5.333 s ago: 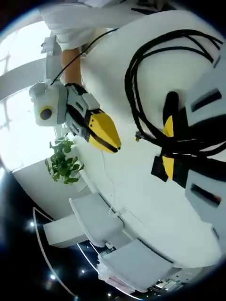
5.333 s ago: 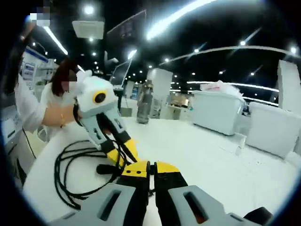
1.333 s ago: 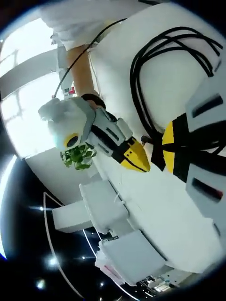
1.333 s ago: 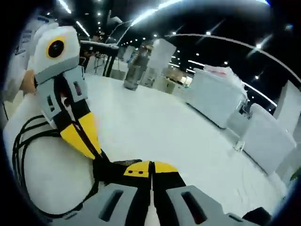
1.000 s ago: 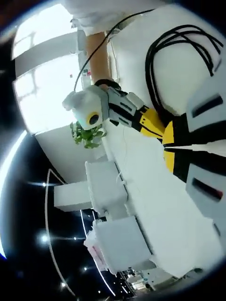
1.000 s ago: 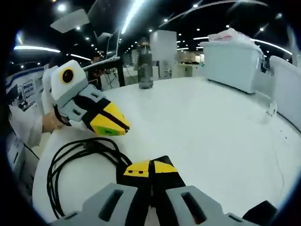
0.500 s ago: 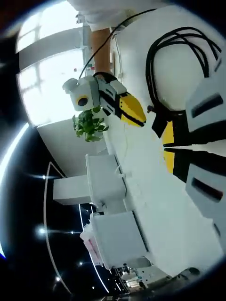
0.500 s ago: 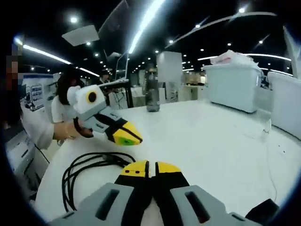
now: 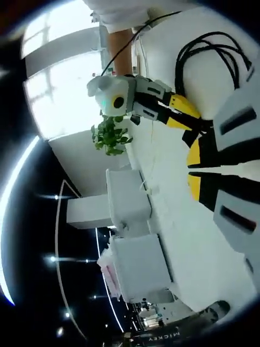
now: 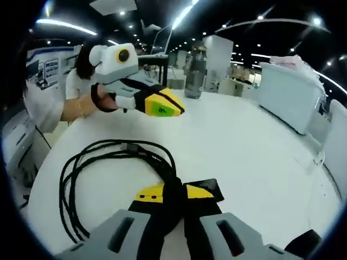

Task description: Coil the Type-C to USB data cable on the desktop and secure it with Velcro straps.

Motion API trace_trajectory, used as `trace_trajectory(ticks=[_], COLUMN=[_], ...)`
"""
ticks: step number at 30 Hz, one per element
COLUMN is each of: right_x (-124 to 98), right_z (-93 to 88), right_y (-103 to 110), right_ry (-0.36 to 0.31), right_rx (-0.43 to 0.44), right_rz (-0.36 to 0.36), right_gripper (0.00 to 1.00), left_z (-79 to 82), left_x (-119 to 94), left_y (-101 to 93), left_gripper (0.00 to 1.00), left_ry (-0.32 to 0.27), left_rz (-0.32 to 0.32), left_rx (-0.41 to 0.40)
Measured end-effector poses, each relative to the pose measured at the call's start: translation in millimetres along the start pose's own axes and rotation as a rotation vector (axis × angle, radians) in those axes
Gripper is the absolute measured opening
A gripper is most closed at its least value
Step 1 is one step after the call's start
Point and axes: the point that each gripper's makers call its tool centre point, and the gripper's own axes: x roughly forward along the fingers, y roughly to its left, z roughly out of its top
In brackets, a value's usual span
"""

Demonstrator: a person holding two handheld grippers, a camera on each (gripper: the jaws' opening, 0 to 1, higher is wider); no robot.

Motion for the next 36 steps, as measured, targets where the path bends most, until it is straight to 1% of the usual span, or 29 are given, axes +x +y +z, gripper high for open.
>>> trace_trajectory(ticks=[1, 2, 3, 4, 5, 6, 8, 10, 11, 14, 16, 17, 18, 19, 20, 21, 22, 24, 25, 27, 28, 29, 30, 31, 32, 33, 36], right_x=[-1, 0, 2, 3, 5, 7, 10, 15, 18, 38, 52, 64, 73, 79, 93, 103, 113, 132, 140, 153, 157, 157, 157, 153, 143, 135, 107], right_z=[4.2, 5.6, 7.6, 13.1, 22.4, 30.2, 49.5, 69.5, 78.6, 99.7, 109.5, 116.2, 120.6, 123.5, 127.2, 128.9, 129.6, 128.2, 127.3, 126.7, 127.3, 129.8, 132.0, 134.6, 139.4, 139.5, 131.5], right_y=[-3, -4, -5, -8, -12, -17, -26, -39, -44, -57, -65, -70, -73, -75, -77, -79, -82, -86, -88, -92, -93, -95, -98, -98, -96, -98, -97], right_ry=[0.005, 0.021, 0.016, -0.007, -0.046, -0.07, -0.128, -0.176, -0.198, -0.222, -0.229, -0.228, -0.23, -0.231, -0.225, -0.216, -0.21, -0.191, -0.184, -0.182, -0.192, -0.213, -0.235, -0.262, -0.321, -0.339, -0.346], right_rx=[-0.027, -0.037, -0.032, -0.027, -0.008, 0.007, 0.027, 0.036, 0.039, 0.064, 0.087, 0.095, 0.099, 0.102, 0.107, 0.113, 0.12, 0.136, 0.15, 0.168, 0.177, 0.192, 0.229, 0.261, 0.301, 0.323, 0.334], right_rz=[-0.018, -0.022, -0.026, -0.045, -0.068, -0.086, -0.116, -0.168, -0.186, -0.217, -0.226, -0.227, -0.229, -0.23, -0.227, -0.227, -0.226, -0.219, -0.218, -0.227, -0.234, -0.245, -0.257, -0.254, -0.249, -0.255, -0.275], right_gripper=[0.06, 0.05, 0.05, 0.05, 0.05, 0.05, 0.05, 0.05, 0.05, 0.05, 0.05, 0.05, 0.05, 0.05, 0.05, 0.05, 0.05, 0.05, 0.05, 0.07, 0.08, 0.09, 0.1, 0.1, 0.1, 0.1, 0.1], left_z=[6.4, 13.2, 23.1, 30.5, 38.1, 45.8, 59.3, 67.9, 70.8, 76.4, 76.2, 74.2, 72.2, 67.8, 61.2, 53.5, 47.8, 42.4, 40.3, 38.3, 37.6, 36.5, 36.0, 34.7, 33.2, 31.6, 28.5], left_x=[-4, -8, -15, -20, -26, -33, -45, -57, -62, -76, -82, -86, -88, -91, -93, -95, -95, -96, -95, -94, -94, -92, -91, -89, -87, -85, -80], left_y=[7.8, 17.0, 28.9, 36.2, 43.1, 49.9, 62.8, 73.9, 79.3, 93.1, 101.2, 108.3, 112.6, 119.8, 127.0, 132.9, 137.0, 142.6, 143.6, 144.6, 144.1, 143.7, 143.3, 141.8, 139.8, 138.2, 135.3], left_gripper=[0.08, 0.08, 0.08, 0.08, 0.09, 0.1, 0.15, 0.21, 0.21, 0.21, 0.22, 0.22, 0.23, 0.23, 0.23, 0.23, 0.24, 0.28, 0.3, 0.3, 0.3, 0.3, 0.3, 0.3, 0.3, 0.3, 0.3], left_ry=[-0.025, -0.054, -0.098, -0.131, -0.164, -0.199, -0.262, -0.292, -0.302, -0.326, -0.323, -0.32, -0.317, -0.31, -0.291, -0.26, -0.248, -0.265, -0.261, -0.255, -0.251, -0.244, -0.24, -0.231, -0.223, -0.215, -0.199], left_rz=[0.027, 0.061, 0.101, 0.123, 0.147, 0.172, 0.232, 0.289, 0.32, 0.41, 0.456, 0.496, 0.519, 0.556, 0.59, 0.609, 0.62, 0.623, 0.613, 0.614, 0.616, 0.617, 0.615, 0.612, 0.607, 0.6, 0.589], left_rx=[-0.009, -0.021, -0.04, -0.055, -0.066, -0.073, -0.069, -0.041, -0.025, 0.013, 0.034, 0.029, 0.022, 0.007, -0.009, -0.03, -0.061, -0.135, -0.154, -0.156, -0.156, -0.15, -0.146, -0.141, -0.137, -0.137, -0.135])
